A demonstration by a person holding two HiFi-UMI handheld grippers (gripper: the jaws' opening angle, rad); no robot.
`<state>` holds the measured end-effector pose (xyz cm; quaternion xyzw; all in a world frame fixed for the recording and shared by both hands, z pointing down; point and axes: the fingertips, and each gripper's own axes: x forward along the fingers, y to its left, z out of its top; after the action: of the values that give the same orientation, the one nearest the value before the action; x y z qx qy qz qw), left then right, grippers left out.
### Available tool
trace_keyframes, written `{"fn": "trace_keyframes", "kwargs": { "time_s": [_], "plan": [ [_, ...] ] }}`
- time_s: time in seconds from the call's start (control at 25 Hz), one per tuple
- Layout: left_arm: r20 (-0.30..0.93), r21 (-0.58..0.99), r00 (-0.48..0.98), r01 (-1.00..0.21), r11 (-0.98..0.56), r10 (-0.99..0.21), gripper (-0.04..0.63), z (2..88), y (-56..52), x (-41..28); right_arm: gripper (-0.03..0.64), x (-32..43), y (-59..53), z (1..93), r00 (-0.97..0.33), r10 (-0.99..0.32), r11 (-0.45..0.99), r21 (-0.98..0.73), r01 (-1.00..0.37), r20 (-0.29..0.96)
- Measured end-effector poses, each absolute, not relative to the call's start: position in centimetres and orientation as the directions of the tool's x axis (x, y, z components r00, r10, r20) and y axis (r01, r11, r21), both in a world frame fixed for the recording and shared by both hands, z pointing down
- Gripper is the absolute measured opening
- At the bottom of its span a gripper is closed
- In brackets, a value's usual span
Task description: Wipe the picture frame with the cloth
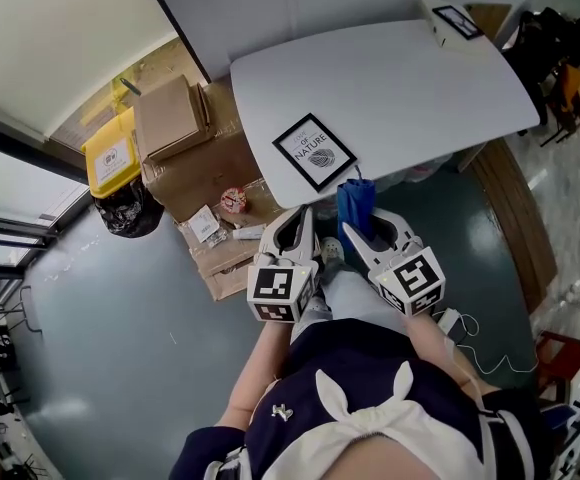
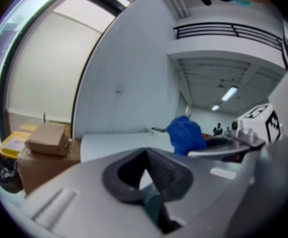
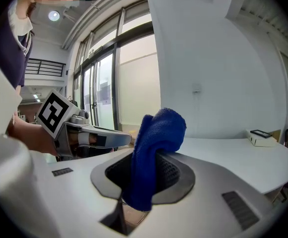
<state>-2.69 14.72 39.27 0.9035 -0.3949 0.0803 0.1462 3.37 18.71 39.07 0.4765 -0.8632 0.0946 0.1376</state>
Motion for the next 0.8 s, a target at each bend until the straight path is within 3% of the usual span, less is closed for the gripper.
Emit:
{"fn": "trace_keyframes", "kwargs": {
  "time_s": [0.8],
  "plan": [
    [0.366, 0.223, 0.595, -0.803, -0.553, -0.716, 0.000, 43.9, 4.5, -1.9, 0.092, 5.2, 7.3, 41.8, -0.573, -0.714, 0.608, -0.050, -0.793, 0.404]
  ]
}}
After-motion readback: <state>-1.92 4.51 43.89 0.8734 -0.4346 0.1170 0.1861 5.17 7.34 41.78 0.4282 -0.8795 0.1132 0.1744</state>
